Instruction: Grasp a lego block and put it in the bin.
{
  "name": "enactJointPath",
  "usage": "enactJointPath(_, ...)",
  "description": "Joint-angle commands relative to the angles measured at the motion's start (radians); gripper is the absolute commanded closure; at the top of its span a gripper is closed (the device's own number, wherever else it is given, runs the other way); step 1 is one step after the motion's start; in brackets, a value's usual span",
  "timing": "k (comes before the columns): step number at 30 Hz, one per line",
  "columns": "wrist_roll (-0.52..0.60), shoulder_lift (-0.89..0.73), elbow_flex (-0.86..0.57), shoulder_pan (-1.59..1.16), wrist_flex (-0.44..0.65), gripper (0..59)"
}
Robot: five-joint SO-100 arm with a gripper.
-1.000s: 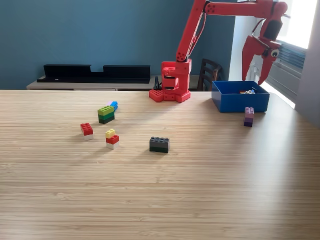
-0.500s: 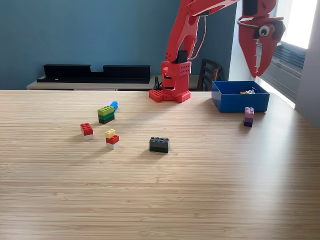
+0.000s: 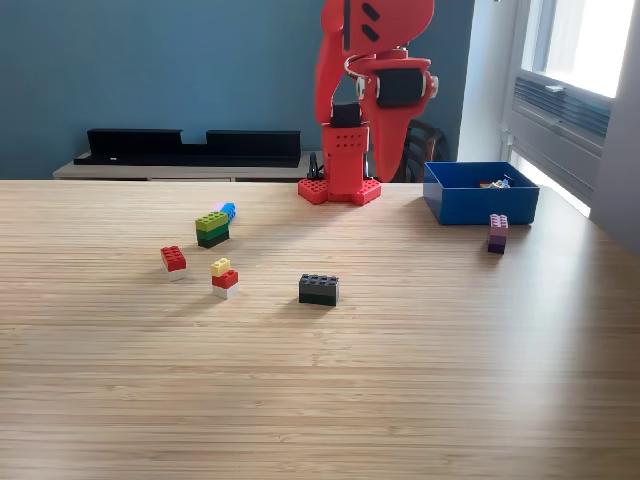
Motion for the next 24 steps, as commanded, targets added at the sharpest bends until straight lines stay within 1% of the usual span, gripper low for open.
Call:
enactJointPath(1, -0.014, 0.041, -0.014, 0.006, 0.038, 58.5)
enactJointPath(6, -0.021, 0.041, -0.014, 0.017, 0.029, 58.5)
enactJointPath(15, 0.005, 0.040, -0.060, 0.057, 0.020, 58.5)
enactJointPath(20, 0.049, 0.028, -0.115, 0.144, 0.014, 58.5)
enactJointPath(24, 0.078, 0.025, -0.089, 0.242, -0.031, 58.5)
